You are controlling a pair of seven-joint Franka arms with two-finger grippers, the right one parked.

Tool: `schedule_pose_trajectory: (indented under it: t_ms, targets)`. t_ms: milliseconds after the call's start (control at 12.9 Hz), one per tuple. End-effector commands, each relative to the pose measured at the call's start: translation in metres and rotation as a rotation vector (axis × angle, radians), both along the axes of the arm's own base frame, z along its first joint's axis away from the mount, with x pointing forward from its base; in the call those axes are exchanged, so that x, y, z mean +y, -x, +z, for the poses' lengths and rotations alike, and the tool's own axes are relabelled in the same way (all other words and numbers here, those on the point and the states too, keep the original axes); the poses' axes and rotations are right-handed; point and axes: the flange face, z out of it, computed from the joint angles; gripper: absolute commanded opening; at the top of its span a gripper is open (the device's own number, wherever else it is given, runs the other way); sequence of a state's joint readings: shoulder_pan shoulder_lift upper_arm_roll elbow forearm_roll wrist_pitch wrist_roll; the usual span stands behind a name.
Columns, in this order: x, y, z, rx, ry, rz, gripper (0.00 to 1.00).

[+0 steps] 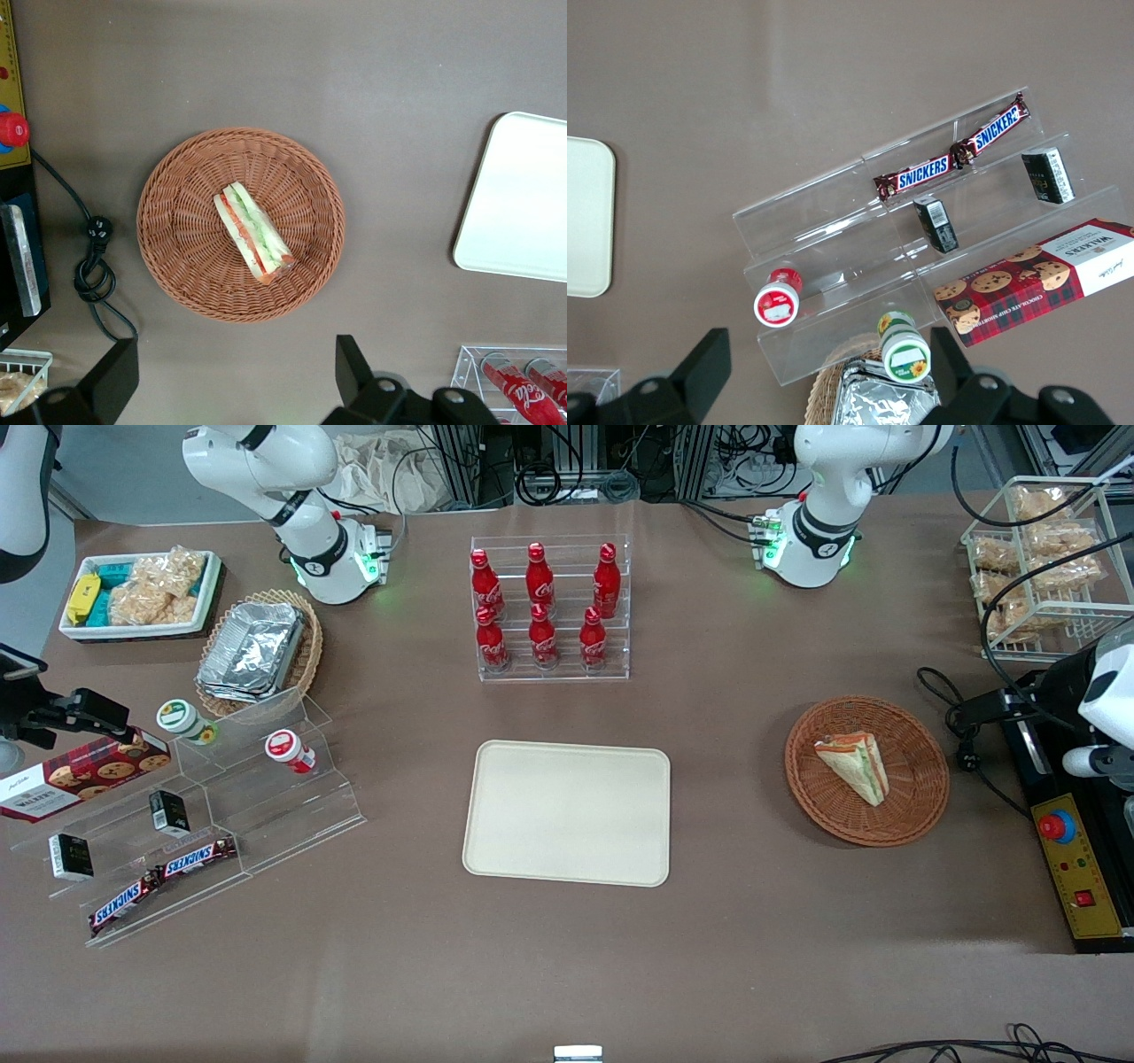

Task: Place sandwich from basket to tray
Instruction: 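Move the left gripper over the sandwich in the wicker basket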

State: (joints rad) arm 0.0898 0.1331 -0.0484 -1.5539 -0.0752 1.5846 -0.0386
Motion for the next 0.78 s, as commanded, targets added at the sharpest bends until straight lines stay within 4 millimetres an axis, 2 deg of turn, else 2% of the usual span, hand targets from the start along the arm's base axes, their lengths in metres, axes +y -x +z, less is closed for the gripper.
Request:
schedule_pose_trajectory:
  t_ms: [0,311,699]
  targets:
    - [0.001,-0.001,-0.002,0.022,-0.014,-0.024,0.99]
    - [0.001,-0.004,-0.012,0.044,-0.01,-0.013,0.99]
    - [0.008,0.009,-0.081,0.164,-0.023,0.0,0.99]
